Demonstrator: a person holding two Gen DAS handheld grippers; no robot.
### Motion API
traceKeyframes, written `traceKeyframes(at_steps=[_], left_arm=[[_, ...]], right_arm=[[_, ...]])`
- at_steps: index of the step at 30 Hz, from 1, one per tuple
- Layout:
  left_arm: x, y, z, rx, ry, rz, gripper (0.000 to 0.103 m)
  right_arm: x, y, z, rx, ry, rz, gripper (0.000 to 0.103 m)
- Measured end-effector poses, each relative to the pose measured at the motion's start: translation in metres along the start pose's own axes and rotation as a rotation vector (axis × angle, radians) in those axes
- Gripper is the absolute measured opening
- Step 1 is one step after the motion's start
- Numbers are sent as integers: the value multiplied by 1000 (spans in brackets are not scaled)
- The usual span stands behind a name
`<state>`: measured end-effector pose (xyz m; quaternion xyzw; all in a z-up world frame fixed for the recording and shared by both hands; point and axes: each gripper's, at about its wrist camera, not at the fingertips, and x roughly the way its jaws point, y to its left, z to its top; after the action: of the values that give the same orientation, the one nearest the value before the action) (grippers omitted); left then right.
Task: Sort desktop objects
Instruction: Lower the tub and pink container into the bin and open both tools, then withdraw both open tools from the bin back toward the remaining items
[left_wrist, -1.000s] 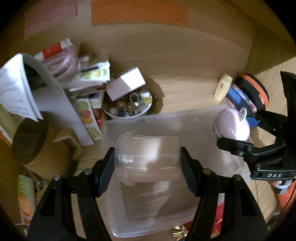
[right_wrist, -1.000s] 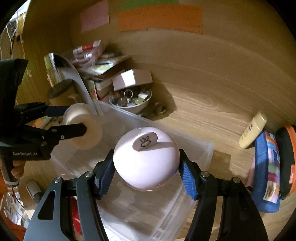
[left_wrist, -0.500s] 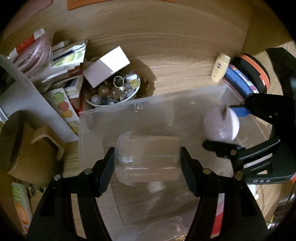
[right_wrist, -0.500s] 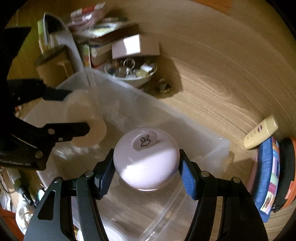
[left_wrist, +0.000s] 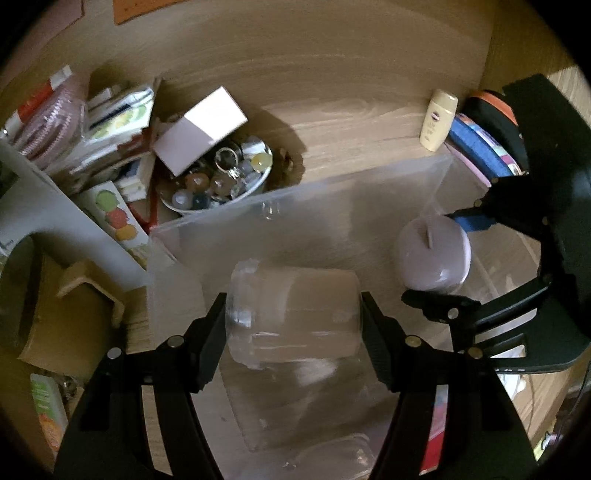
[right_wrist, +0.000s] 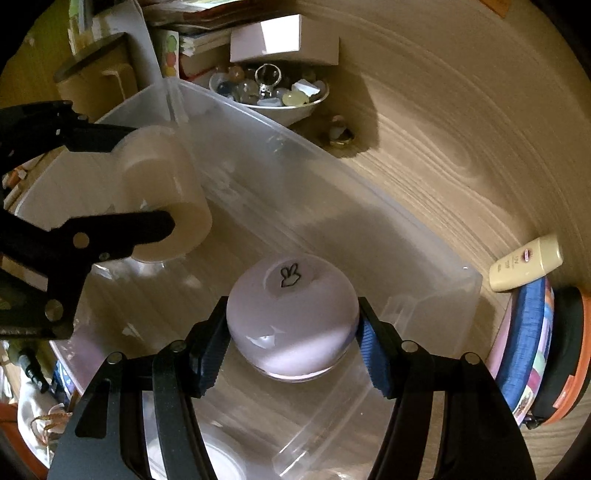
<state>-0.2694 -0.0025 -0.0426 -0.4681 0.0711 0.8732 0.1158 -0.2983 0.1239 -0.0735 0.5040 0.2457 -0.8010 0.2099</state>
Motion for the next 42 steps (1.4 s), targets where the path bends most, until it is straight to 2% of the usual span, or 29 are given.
traceKeyframes(at_steps=[3, 13, 16, 22, 30, 42], left_arm=[[6, -1, 0, 0, 19, -2, 66], [0, 0, 0, 6, -6, 1, 67], [-7, 1, -1, 13, -25, 14, 74], [-23, 4, -4, 21, -53, 30, 79], [-51, 3, -10, 14, -99, 59, 90], [-107, -8, -29, 26, -197, 126, 95]], right_arm=[[-2, 0, 0, -5, -6, -16, 61], [-10, 3, -1, 3, -34, -86, 68], [-16, 2, 1, 8, -52, -120, 70], [-18, 5, -4, 34, -70, -133, 74], [-51, 23, -15, 0, -134, -195, 77], [-102, 37, -37, -28, -226, -238, 77]])
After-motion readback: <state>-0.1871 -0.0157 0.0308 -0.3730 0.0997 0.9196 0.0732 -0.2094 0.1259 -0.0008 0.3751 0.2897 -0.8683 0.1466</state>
